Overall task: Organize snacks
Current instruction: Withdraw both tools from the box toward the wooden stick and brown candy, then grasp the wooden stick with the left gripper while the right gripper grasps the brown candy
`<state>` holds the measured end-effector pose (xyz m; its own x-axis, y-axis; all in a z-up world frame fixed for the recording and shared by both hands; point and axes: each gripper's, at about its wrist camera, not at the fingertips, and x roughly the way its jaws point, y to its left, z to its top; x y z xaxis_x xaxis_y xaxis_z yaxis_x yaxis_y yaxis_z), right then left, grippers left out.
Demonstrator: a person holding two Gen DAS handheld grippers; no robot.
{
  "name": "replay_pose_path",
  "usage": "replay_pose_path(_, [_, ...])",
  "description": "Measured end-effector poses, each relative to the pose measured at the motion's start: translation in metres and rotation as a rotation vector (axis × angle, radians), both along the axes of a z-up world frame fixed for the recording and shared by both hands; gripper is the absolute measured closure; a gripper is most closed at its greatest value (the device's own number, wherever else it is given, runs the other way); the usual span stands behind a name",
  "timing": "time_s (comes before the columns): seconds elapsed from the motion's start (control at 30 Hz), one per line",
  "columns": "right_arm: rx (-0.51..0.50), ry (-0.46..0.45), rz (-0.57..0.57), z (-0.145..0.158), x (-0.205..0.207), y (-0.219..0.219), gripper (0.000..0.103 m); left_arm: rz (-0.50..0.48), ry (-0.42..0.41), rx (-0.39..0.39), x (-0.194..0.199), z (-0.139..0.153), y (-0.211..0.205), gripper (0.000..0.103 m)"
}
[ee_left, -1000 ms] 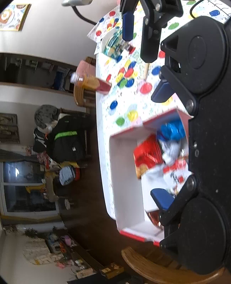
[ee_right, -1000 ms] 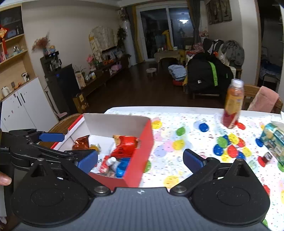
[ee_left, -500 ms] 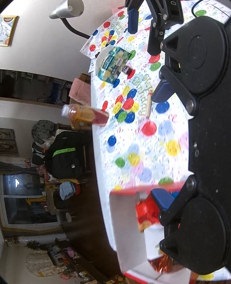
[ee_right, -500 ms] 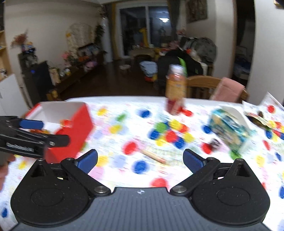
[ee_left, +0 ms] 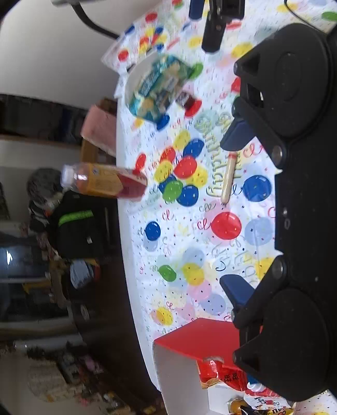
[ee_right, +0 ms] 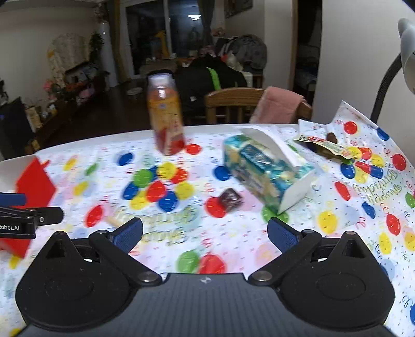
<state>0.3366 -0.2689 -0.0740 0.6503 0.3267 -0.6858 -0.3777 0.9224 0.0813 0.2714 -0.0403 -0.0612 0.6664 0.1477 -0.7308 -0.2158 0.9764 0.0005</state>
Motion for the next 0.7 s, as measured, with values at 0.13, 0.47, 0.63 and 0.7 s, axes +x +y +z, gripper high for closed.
replay_pose_path(0.13, [-0.002, 0.030, -0.029, -0.017, 0.029, -0.005, 0.000, 0.044, 0.045, -0.022, 0.023, -0.014, -0.004, 0.012])
replay_pose_path(0.47, [-0.012, 0.117, -0.111, -0.055, 0.090, 0.009, 0.001, 0.134, 0.141, -0.157, 0.069, -0.047, -0.002, 0.032])
replay_pose_path(0.63, [0.008, 0.174, -0.183, -0.072, 0.113, 0.012, 0.006, 0.177, 0.180, -0.239, 0.086, -0.060, -0.001, 0.047])
replay_pose_path(0.7, [0.020, 0.194, -0.203, -0.078, 0.121, 0.014, 0.012, 0.187, 0.197, -0.273, 0.091, -0.065, -0.002, 0.051])
